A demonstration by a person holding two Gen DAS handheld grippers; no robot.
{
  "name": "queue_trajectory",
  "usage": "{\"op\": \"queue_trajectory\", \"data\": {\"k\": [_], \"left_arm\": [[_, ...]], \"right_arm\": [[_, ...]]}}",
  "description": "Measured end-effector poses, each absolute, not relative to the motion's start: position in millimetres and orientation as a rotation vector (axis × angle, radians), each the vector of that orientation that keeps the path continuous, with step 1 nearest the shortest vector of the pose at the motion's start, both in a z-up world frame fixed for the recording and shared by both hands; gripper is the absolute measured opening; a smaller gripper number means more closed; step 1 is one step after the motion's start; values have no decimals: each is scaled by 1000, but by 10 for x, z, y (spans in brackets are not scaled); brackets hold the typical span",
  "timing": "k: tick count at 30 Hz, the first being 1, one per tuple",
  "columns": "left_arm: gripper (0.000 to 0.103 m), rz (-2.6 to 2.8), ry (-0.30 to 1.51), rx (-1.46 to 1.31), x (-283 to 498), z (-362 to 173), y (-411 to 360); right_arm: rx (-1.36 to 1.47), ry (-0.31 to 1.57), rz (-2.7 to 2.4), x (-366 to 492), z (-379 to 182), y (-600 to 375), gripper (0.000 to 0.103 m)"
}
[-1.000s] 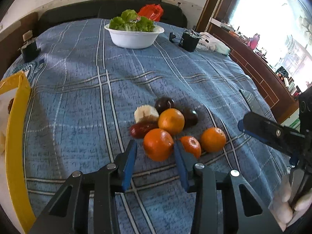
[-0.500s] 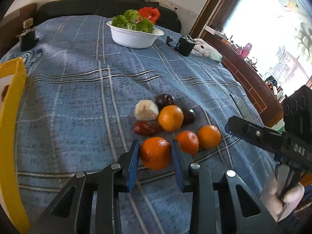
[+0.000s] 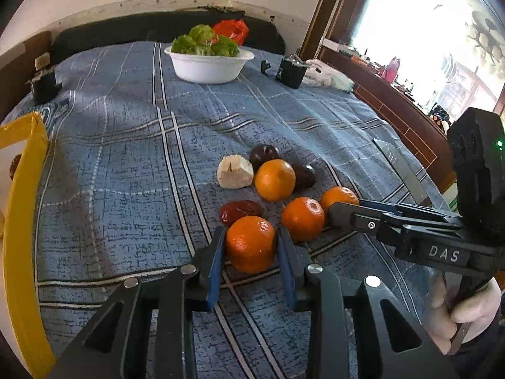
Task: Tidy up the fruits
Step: 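Grasp a mandarin with the left tool while the right tool grasps another mandarin, then carry both mandarins into the tray and open both tools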
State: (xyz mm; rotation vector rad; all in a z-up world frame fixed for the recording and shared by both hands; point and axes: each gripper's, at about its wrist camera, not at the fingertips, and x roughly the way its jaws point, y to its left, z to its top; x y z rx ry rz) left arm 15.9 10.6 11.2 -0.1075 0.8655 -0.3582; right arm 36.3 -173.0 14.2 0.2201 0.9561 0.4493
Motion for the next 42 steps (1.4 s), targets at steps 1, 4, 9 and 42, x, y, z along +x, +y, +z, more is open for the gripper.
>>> {"op": "queue_trajectory", "data": {"k": [1,4,9,42], "left_arm": [[30,-357,854,-107,145,126,112],[29,-358,829,-114,117,156,132],[29,-340,780,-107,72,226,141],[30,-290,730,-200,-254,609,483]], "right_arm": [[221,951,448,361,151,-1734,40],[227,922,449,337,201,-1748,40],[222,844,467,249,340,-1726,40],[162,707,569,33,571,-1543,40]]}}
